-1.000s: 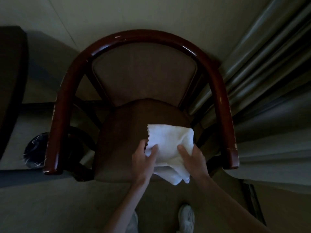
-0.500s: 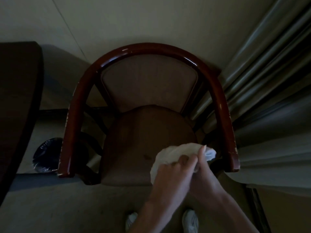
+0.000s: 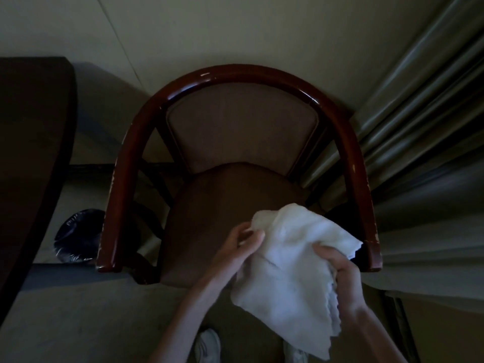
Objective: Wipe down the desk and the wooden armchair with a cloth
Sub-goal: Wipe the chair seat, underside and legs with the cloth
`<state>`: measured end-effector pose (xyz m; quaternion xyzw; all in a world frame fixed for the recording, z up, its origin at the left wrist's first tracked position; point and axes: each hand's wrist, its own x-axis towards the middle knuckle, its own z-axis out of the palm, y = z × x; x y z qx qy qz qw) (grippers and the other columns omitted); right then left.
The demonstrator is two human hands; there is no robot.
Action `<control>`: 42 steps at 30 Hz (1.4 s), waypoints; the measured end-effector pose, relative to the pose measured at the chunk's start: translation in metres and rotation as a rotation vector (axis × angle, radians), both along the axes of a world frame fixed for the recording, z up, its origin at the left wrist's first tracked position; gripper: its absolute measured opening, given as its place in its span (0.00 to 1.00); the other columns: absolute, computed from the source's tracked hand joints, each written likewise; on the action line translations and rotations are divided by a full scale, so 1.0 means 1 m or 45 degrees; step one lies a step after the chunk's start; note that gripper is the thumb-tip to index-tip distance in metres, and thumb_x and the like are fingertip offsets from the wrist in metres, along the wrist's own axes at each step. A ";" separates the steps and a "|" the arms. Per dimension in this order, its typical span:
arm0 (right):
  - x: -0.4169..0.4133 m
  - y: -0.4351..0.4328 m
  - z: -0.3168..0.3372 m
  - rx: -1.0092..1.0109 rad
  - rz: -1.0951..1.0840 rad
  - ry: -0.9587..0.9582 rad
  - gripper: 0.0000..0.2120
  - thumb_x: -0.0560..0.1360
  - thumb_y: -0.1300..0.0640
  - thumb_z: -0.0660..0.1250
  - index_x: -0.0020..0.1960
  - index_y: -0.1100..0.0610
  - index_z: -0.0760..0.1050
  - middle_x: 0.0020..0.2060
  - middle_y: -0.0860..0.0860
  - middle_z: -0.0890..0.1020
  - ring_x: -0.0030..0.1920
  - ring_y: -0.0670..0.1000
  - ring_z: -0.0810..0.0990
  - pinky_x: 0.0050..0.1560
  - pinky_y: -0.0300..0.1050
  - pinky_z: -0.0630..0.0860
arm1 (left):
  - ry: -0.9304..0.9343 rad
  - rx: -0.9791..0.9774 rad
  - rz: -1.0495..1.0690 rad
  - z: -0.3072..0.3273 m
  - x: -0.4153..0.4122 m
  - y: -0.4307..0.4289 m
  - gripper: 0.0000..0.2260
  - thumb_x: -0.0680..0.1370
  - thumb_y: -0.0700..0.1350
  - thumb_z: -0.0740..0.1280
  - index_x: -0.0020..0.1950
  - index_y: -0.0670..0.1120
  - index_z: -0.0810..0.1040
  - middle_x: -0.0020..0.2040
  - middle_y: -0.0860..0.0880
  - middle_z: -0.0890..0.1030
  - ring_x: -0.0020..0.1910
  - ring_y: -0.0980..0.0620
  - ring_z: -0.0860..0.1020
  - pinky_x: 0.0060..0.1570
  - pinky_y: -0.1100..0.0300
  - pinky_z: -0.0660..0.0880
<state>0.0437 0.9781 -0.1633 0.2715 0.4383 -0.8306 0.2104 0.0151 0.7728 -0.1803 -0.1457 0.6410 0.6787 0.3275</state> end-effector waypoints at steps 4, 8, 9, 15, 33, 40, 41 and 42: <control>-0.004 -0.008 0.002 -0.087 0.157 0.025 0.23 0.57 0.54 0.71 0.52 0.55 0.83 0.46 0.62 0.85 0.45 0.63 0.85 0.38 0.55 0.81 | -0.155 0.369 0.035 -0.011 0.010 0.012 0.34 0.62 0.67 0.75 0.66 0.63 0.71 0.58 0.53 0.82 0.57 0.51 0.82 0.48 0.59 0.80; -0.006 -0.005 0.000 -0.041 0.243 -0.009 0.26 0.56 0.54 0.73 0.55 0.56 0.80 0.47 0.62 0.85 0.45 0.62 0.85 0.36 0.53 0.81 | -0.206 0.413 0.025 -0.016 0.012 0.018 0.28 0.63 0.60 0.77 0.62 0.58 0.77 0.57 0.49 0.84 0.56 0.47 0.82 0.50 0.55 0.80; -0.007 -0.001 0.000 -0.003 0.267 -0.018 0.24 0.57 0.54 0.74 0.54 0.53 0.81 0.46 0.60 0.85 0.45 0.61 0.85 0.35 0.52 0.82 | -0.213 0.414 0.044 -0.017 0.011 0.019 0.26 0.64 0.57 0.78 0.61 0.57 0.79 0.56 0.48 0.84 0.56 0.47 0.82 0.50 0.54 0.80; -0.019 0.013 -0.013 0.693 0.327 0.155 0.15 0.74 0.54 0.71 0.60 0.49 0.75 0.52 0.52 0.84 0.50 0.51 0.84 0.42 0.42 0.82 | -0.269 0.372 0.184 -0.029 0.008 0.020 0.23 0.67 0.46 0.78 0.62 0.49 0.78 0.53 0.44 0.85 0.52 0.44 0.83 0.46 0.53 0.81; -0.049 0.038 -0.058 0.422 0.504 -0.147 0.26 0.66 0.55 0.76 0.63 0.54 0.76 0.54 0.54 0.84 0.54 0.57 0.83 0.58 0.62 0.77 | -0.251 0.262 0.322 -0.071 -0.025 0.046 0.26 0.69 0.56 0.75 0.65 0.51 0.76 0.58 0.44 0.83 0.56 0.43 0.82 0.57 0.43 0.78; -0.095 0.031 -0.083 0.430 0.616 0.046 0.29 0.69 0.57 0.77 0.67 0.49 0.72 0.57 0.54 0.82 0.57 0.57 0.82 0.60 0.59 0.77 | -0.103 0.255 0.482 -0.096 -0.049 0.050 0.20 0.73 0.51 0.73 0.65 0.53 0.76 0.59 0.46 0.83 0.57 0.46 0.82 0.56 0.46 0.79; -0.101 0.027 -0.087 0.422 0.660 0.052 0.28 0.69 0.57 0.77 0.66 0.49 0.72 0.57 0.54 0.83 0.57 0.56 0.82 0.60 0.58 0.77 | -0.090 0.231 0.490 -0.100 -0.053 0.047 0.21 0.73 0.51 0.73 0.65 0.54 0.76 0.59 0.47 0.83 0.56 0.46 0.82 0.56 0.46 0.79; -0.106 0.023 -0.092 0.424 0.711 0.046 0.25 0.69 0.57 0.77 0.64 0.50 0.74 0.55 0.53 0.84 0.56 0.55 0.83 0.59 0.58 0.78 | -0.083 0.214 0.495 -0.105 -0.057 0.042 0.21 0.73 0.52 0.73 0.65 0.54 0.76 0.59 0.47 0.82 0.56 0.46 0.82 0.56 0.45 0.79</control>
